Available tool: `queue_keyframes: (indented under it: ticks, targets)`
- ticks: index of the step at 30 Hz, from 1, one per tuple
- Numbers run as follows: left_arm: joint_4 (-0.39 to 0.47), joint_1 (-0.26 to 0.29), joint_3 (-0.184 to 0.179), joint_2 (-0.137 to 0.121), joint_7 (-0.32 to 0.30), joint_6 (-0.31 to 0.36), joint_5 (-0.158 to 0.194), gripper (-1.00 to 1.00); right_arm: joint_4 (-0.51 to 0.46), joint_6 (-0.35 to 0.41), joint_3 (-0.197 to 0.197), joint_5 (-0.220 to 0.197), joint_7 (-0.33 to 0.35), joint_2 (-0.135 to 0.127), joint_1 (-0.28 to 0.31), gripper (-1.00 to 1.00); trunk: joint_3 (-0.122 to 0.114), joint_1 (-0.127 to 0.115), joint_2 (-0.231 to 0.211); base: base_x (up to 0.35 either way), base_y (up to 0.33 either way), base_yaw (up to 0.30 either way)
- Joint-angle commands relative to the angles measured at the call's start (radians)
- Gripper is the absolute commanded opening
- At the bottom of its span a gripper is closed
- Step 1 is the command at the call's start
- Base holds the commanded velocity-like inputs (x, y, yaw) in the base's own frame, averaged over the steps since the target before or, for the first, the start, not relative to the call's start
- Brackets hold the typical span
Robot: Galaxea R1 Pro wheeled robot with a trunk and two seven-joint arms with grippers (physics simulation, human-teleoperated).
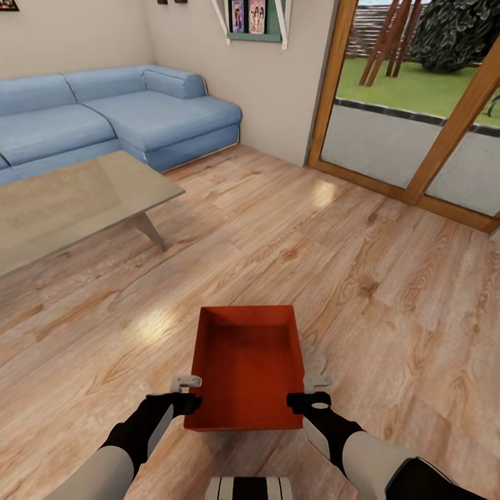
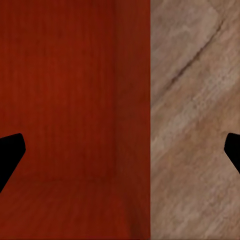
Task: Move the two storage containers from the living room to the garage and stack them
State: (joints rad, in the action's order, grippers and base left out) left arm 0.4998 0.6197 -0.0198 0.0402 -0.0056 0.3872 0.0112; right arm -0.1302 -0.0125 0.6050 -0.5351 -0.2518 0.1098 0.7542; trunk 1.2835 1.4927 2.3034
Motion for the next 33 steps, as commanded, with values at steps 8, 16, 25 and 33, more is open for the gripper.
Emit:
queue_keyframes:
  ticks: [8,16,25,33]
  targets:
    - [0.002,0.0,-0.003,0.0,-0.001,0.006,0.001,1.0,0.0,-0.001,0.009,-0.009,-0.004,-0.001,0.0,1.0,0.004,0.004,0.008,0.0,0.0,0.0]
    - [0.002,0.0,-0.002,0.0,0.001,0.006,0.001,1.0,0.0,-0.001,0.009,-0.009,-0.004,-0.001,0.0,1.0,0.004,0.004,0.008,0.0,0.0,0.0]
    - [0.002,0.0,0.0,0.0,0.001,0.006,0.001,1.0,0.0,-0.001,0.009,-0.009,-0.004,-0.001,0.0,1.0,0.004,0.004,0.008,0.147,0.0,0.0]
    - [0.002,0.0,0.0,0.001,0.001,0.006,0.001,1.0,0.0,-0.001,0.009,-0.009,-0.004,-0.001,0.0,1.0,0.004,0.004,0.008,0.023,0.0,0.0]
